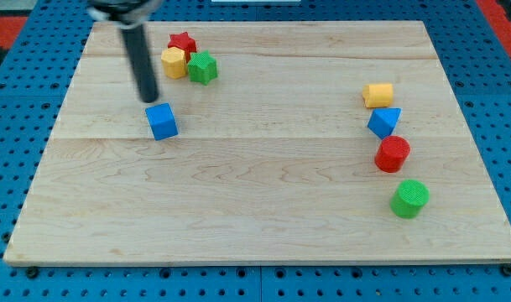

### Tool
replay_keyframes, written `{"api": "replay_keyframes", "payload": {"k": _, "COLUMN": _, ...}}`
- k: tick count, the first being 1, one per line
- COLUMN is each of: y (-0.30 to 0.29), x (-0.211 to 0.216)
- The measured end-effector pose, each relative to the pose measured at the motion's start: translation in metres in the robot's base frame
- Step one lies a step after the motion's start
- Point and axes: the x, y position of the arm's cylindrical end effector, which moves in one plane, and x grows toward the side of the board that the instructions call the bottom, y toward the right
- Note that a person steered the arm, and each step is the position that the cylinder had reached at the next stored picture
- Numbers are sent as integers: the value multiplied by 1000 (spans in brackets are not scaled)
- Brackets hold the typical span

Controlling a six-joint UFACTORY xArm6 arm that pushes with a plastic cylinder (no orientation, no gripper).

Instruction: Place the blue cube above the yellow heart

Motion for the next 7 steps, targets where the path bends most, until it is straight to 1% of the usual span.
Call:
{"api": "replay_keyframes", "payload": {"k": 1, "y": -21, "x": 47}}
{"api": "replay_keyframes", "payload": {"k": 2, "y": -10, "x": 54}}
{"api": "replay_keyframes", "payload": {"k": 4, "y": 164, "x": 36}}
{"api": "replay_keyframes", "payload": {"k": 5, "y": 188, "x": 54}}
{"api": "replay_keyframes", "payload": {"k": 6, "y": 167, "x": 90}}
{"api": "replay_keyframes", "payload": {"k": 7, "y": 207, "x": 86}}
